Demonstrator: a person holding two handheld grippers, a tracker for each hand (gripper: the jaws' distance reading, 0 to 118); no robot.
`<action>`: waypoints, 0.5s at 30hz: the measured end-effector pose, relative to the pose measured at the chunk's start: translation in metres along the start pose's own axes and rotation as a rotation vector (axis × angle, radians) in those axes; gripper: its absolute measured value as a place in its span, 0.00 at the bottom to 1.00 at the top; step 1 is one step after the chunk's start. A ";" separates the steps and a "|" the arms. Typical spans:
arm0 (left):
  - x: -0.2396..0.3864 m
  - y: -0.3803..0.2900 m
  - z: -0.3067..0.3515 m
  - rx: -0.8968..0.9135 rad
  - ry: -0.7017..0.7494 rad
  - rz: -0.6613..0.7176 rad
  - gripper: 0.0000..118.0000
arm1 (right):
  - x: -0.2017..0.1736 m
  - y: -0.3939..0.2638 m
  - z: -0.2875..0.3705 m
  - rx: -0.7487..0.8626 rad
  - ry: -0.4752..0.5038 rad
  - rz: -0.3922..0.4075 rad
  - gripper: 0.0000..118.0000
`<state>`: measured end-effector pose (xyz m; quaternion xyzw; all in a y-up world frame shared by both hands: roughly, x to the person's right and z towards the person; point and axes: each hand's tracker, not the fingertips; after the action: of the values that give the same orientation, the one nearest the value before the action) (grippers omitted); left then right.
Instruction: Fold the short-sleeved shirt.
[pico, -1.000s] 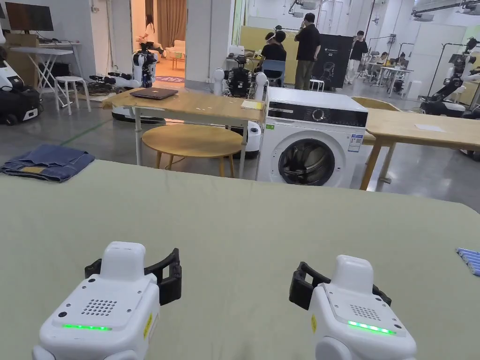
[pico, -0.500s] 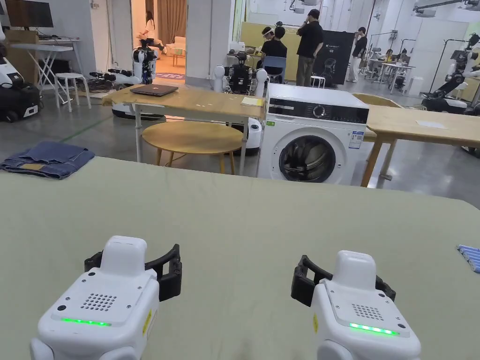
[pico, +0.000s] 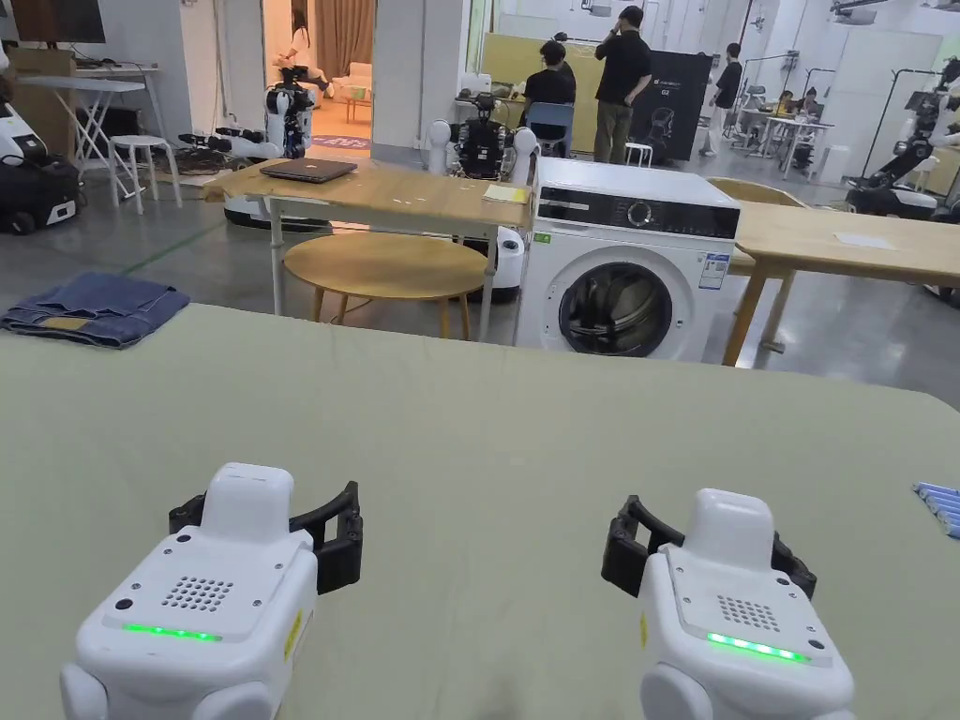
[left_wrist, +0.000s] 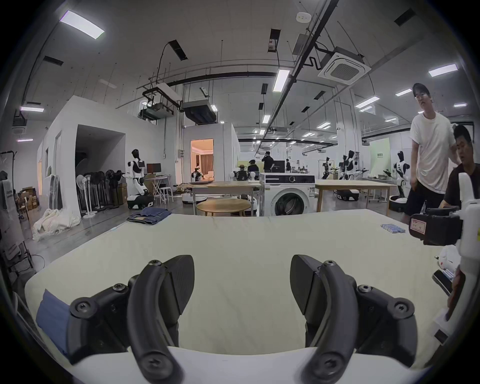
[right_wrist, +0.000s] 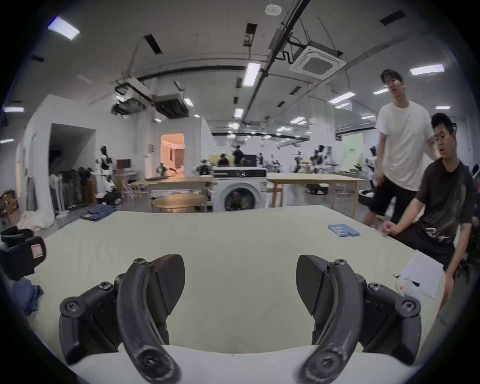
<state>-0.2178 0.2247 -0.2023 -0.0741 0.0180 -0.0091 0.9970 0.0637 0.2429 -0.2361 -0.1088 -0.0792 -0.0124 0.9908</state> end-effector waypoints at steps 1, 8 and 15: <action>0.000 0.000 0.000 -0.001 -0.002 -0.001 0.64 | 0.004 0.001 -0.001 0.007 0.058 -0.016 0.77; -0.001 0.000 0.000 -0.001 -0.001 0.010 0.64 | 0.017 0.000 -0.003 -0.032 0.233 -0.075 0.77; 0.000 0.000 -0.001 0.002 0.004 0.004 0.64 | 0.003 -0.009 -0.004 0.066 0.093 0.055 0.77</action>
<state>-0.2175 0.2247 -0.2039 -0.0729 0.0200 -0.0074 0.9971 0.0667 0.2331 -0.2372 -0.0776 -0.0303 0.0122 0.9965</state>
